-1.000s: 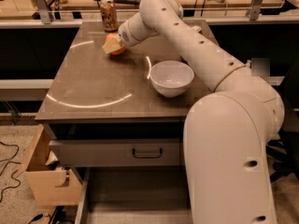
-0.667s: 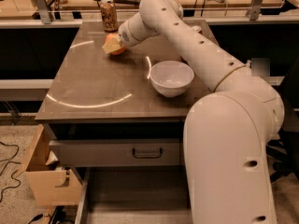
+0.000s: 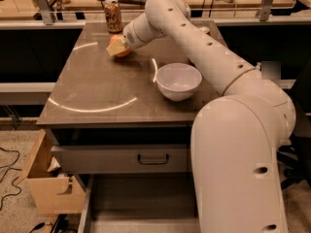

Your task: Place orange into middle drawer

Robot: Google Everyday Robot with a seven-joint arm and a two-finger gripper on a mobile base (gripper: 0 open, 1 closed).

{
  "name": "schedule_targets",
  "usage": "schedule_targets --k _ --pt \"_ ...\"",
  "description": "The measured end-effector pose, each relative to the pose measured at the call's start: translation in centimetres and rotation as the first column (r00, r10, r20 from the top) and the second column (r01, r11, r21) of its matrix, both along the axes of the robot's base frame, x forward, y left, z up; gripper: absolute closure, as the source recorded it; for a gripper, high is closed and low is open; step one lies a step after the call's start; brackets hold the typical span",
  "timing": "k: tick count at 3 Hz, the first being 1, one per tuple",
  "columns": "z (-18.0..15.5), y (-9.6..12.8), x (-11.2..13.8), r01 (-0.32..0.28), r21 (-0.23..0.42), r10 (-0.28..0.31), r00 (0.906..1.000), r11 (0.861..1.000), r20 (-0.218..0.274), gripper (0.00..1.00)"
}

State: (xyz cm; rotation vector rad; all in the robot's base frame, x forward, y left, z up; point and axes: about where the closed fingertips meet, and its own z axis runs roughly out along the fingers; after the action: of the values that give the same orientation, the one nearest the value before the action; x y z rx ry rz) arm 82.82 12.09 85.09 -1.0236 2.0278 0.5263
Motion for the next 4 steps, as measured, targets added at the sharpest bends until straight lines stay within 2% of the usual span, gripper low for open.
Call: schedule_targets --k 2,4 --pt "0.1 0.0 0.0 0.0 -0.001 0.0 1.0 1.0 0.001 1.0" --pt "8.1 0.5 -1.8 -0.01 -0.072 0.018 0.994 0.997 0.108 1.0"
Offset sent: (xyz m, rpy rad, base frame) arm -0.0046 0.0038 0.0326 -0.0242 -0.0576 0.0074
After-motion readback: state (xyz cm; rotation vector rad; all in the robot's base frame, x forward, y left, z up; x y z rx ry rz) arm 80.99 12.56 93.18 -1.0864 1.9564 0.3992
